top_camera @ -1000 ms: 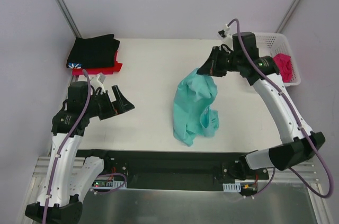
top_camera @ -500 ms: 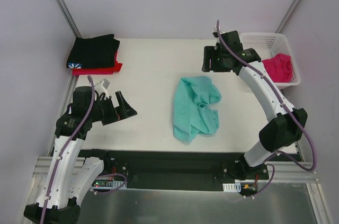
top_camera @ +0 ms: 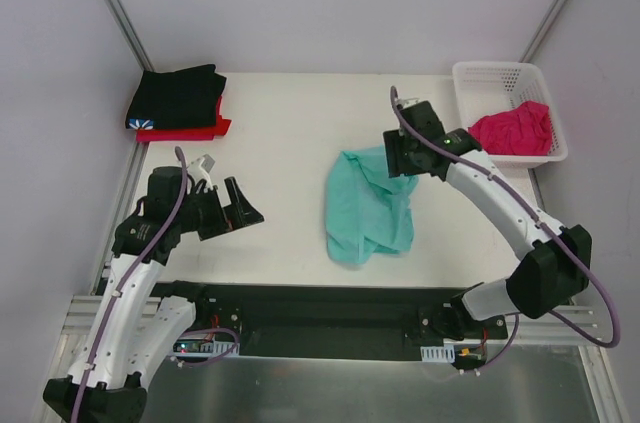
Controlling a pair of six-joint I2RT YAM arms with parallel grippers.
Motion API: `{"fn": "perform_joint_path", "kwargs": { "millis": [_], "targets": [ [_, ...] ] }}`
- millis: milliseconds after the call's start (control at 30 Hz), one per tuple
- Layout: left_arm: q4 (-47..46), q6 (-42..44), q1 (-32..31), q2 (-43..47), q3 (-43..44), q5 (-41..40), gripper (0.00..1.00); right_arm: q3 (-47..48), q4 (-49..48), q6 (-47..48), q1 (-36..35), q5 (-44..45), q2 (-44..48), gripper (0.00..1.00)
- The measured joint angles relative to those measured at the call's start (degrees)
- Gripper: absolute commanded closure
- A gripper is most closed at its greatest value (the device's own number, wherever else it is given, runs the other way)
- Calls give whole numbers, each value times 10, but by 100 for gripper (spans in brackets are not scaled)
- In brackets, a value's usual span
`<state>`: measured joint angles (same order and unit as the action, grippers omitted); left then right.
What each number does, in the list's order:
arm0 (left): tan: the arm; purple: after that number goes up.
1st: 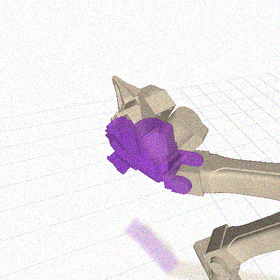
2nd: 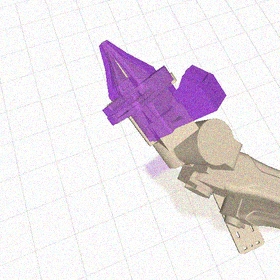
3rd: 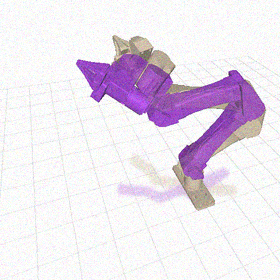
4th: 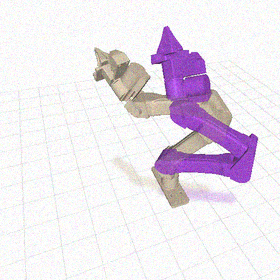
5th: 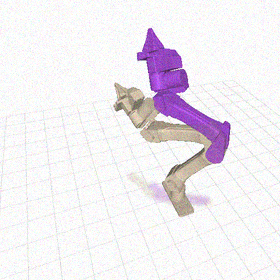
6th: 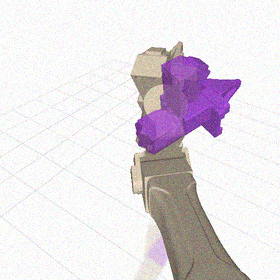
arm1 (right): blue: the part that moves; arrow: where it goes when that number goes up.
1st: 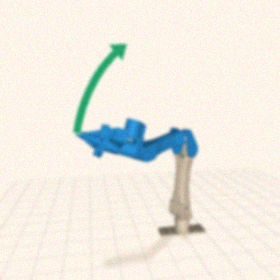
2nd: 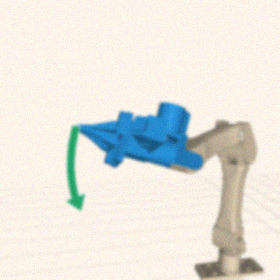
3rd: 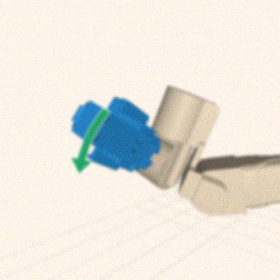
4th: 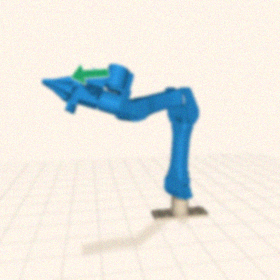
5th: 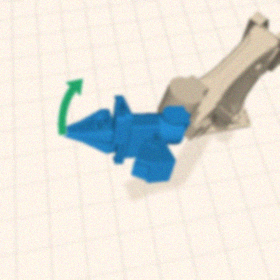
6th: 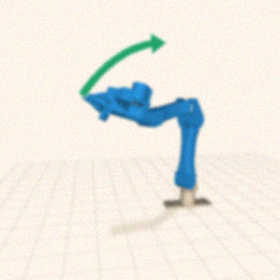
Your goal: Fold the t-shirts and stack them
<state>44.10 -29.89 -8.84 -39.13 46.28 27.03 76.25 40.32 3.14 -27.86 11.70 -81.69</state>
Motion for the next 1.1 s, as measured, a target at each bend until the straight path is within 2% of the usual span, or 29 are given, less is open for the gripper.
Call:
{"fn": "perform_joint_path", "kwargs": {
  "millis": [100, 200, 400, 633, 833, 1100],
  "targets": [
    [-7, -6, -14, -2, -11, -2, 1, -40, 7, 0, -36, 25, -8, 41],
    [-13, -11, -36, -7, -13, -8, 1, -39, 14, 0, -59, 57, -36, 44],
    [-19, -22, -63, -13, -13, -24, 1, -4, 22, 6, -95, 134, -137, 44],
    [-23, -28, -68, -14, -13, -37, 1, 58, 33, 8, -99, 194, -226, 45],
    [-24, -28, -70, -19, -13, -37, 1, 67, 41, 5, -104, 203, -264, 44],
    [-31, -28, -70, -33, -13, -40, 1, 68, 54, -7, -127, 202, -265, 44]
  ]
}}
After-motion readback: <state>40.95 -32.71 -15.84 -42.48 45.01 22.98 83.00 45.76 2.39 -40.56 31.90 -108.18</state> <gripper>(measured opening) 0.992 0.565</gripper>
